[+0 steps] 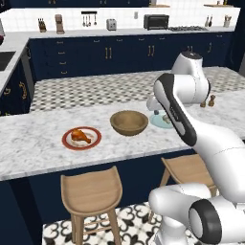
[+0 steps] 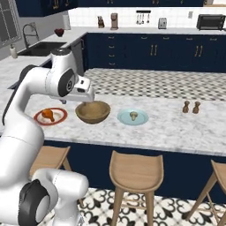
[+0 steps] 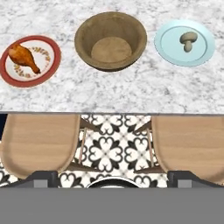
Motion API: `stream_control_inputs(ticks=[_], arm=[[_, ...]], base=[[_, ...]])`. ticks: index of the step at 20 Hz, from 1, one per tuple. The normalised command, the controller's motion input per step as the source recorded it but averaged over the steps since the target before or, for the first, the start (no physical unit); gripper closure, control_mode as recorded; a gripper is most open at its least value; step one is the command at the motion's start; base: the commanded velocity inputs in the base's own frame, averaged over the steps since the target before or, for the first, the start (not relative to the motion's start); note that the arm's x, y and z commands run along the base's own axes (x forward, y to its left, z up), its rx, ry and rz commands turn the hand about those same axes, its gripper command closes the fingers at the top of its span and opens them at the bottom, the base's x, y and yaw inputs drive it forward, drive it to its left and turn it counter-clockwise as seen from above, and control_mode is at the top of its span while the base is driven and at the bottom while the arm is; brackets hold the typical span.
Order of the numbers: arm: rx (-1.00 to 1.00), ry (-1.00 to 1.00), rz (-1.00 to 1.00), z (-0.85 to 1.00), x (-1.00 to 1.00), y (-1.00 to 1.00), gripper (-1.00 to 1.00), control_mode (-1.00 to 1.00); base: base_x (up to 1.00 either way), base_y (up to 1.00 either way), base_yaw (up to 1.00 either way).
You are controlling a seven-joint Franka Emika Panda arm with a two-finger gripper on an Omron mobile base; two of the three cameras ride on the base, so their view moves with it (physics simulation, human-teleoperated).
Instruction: Pick the chicken drumstick and mushroom from their plates and place them in the bowl. Then put the bowl in the fridge.
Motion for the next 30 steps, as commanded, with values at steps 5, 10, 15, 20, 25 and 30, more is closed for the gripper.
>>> stream_control_inputs(ticks=[5,10,15,20,25,30], arm=[[0.00,0.00,0.00,0.00,0.00,0.00,-1.00,1.00],[0.00,0.00,0.00,0.00,0.00,0.00,-1.00,1.00],[0.00,0.08,-0.05,0.00,0.91,-0.19,-1.00,-1.00],[0.00,0.34,-0.10,-0.26,0.99,-0.94,-1.00,-1.00],[0.00,0.34,-0.01,-0.67,1.00,-0.88,-1.00,-1.00],[0.00,0.24,0.00,-0.60,1.00,-0.65,-1.00,-1.00]], base=[[0.81,0.12,-0.04],[0.85,0.09,-0.02],[0.00,0.00,0.00],[0.00,0.00,0.00],[0.00,0.00,0.00],[0.00,0.00,0.00]])
